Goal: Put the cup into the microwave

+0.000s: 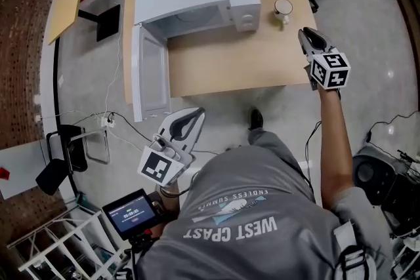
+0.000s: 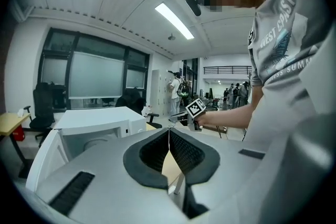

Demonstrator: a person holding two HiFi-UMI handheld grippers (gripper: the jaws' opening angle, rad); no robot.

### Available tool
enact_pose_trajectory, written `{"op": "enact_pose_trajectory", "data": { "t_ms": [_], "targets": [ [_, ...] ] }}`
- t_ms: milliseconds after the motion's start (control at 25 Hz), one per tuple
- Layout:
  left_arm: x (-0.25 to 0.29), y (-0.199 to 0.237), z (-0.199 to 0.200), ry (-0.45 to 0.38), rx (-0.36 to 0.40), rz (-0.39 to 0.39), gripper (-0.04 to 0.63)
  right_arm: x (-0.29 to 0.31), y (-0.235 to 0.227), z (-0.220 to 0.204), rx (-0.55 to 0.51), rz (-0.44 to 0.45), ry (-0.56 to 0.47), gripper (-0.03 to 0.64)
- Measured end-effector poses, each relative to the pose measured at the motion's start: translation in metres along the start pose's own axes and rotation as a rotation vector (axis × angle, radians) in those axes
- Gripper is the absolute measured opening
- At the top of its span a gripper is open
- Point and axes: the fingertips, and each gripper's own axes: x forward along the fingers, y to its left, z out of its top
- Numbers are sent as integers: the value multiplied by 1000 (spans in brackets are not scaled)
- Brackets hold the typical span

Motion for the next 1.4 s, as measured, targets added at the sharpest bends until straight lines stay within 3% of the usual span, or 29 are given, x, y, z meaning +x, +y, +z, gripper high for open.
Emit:
{"op": "enact_pose_trajectory", "data": {
  "t_ms": [80, 320, 480, 680, 1000, 1040, 1120, 1240, 1400],
  "targets": [
    [4, 10, -3, 16, -22, 35, 21, 35, -15, -16, 10, 7, 66, 148],
    [17, 38, -9, 41, -38, 104, 21, 125, -59, -82, 51, -42, 276, 258],
    [20, 51, -16, 71, -67, 144, 21, 163, -75, -124, 54, -89, 407, 298],
    [24, 62, -22, 93, -86, 173, 21, 188, -83, -148, 8, -130, 462, 296],
    [34, 66, -28, 110, -101, 183, 21, 203, -95, -155, 0, -180, 454, 288],
    [35, 65, -27, 107, -102, 181, 21, 203, -97, -156, -4, -191, 454, 265],
    [35, 64, -29, 114, -101, 181, 21, 200, -101, -156, -6, -211, 451, 156],
    [37, 62, -28, 118, -96, 181, 21, 197, -105, -158, 7, -216, 446, 78],
    [38, 54, -26, 117, -101, 176, 21, 192, -105, -153, 14, -213, 438, 72]
  ]
}}
